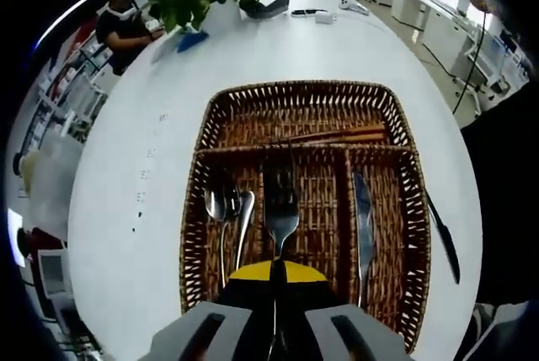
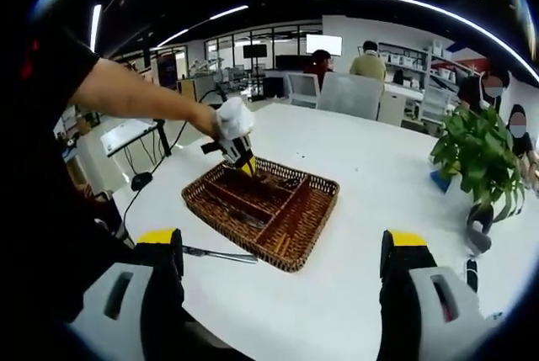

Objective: Arrange the knives, forks, and spoons in their matching storage slots by inserting each utensil handle-first until every utensil is classified and aligned in the correct compartment

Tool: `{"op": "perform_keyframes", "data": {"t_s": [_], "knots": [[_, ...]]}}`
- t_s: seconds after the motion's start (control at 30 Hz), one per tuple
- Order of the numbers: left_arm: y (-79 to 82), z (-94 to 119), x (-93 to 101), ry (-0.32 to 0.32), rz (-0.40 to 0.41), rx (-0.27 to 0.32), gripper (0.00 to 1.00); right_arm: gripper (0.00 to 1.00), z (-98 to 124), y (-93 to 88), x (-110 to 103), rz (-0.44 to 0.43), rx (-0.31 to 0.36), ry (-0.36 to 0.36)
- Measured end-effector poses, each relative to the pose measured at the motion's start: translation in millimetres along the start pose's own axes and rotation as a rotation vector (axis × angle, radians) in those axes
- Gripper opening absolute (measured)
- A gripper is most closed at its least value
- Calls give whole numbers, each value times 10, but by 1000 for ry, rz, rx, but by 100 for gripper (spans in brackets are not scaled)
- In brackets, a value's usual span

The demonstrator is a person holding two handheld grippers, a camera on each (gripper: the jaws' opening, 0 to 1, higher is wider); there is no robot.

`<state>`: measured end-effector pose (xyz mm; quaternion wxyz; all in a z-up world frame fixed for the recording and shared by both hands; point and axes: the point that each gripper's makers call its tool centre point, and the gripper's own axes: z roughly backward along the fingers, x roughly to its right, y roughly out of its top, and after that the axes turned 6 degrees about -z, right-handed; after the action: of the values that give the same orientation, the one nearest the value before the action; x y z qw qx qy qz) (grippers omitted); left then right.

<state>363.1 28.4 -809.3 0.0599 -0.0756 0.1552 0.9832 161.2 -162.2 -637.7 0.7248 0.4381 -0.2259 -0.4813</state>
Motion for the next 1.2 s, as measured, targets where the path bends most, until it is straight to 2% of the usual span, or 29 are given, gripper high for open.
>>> {"op": "perform_keyframes", "data": {"t_s": [0.2,0.27,0.4,0.47,0.7,0.93,0.97,1.0,1.2], "knots": [[-51,-200,137,-37,-10,-34,0,99,-44,-24,-7,4,-23,1],[-92,-273,152,-28,-6,-65,0,99,-64,-21,-18,6,-28,3],[-114,-406,204,-37,8,-80,0,99,-109,-22,-45,15,-46,7],[-73,-431,262,-56,15,-60,0,99,-114,6,-46,24,-46,6],[-64,-474,306,-59,4,-57,0,99,-133,51,-59,35,-48,2],[-88,-514,347,-30,-11,-64,0,99,-137,31,-100,41,-53,4],[-102,-545,450,-68,-11,-75,0,99,-136,29,-101,41,-53,4],[-116,-523,364,-10,-31,-88,0,99,-137,24,-108,38,-52,5],[-112,-522,345,-4,-38,-50,0,99,-158,15,-158,41,-52,15]]}}
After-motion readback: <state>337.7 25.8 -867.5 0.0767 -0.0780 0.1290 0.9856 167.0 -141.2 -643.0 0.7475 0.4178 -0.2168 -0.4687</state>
